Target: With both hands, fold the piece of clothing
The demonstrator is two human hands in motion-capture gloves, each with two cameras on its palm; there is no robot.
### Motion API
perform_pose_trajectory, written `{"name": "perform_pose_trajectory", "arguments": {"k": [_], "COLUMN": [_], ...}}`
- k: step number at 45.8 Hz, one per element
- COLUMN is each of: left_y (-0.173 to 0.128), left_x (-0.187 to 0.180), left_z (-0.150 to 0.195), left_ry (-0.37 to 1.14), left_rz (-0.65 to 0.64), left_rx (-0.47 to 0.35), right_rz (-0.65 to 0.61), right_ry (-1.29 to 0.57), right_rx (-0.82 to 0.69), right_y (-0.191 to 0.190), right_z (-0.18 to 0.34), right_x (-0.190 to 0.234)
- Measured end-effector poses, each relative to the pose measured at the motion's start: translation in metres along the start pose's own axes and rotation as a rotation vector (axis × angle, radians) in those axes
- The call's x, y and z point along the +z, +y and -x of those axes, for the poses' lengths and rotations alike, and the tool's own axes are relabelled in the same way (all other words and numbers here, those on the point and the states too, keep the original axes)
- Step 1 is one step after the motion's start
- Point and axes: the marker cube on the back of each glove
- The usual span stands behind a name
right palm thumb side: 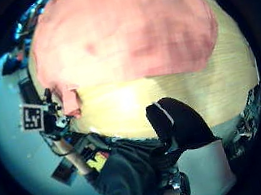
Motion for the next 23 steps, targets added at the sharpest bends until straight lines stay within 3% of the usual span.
{"name": "perform_pose_trajectory", "arguments": {"k": [4, 11, 23], "left_y": [-0.005, -0.010, -0.015], "left_x": [-0.002, -0.011, -0.011], "left_z": [0.005, 0.019, 0.025], "left_ry": [0.011, 0.014, -0.067], "left_rz": [0.000, -0.028, 0.069], "left_rx": [-0.024, -0.036, -0.056], "right_rz": [-0.081, -0.095, -0.094], "right_ry": [-0.007, -0.012, -0.020], "right_rx": [-0.080, -0.098, -0.083], "right_y": [-0.017, -0.013, -0.023], "right_z": [0.000, -0.001, -0.005], "right_x": [0.003, 0.007, 0.014]}}
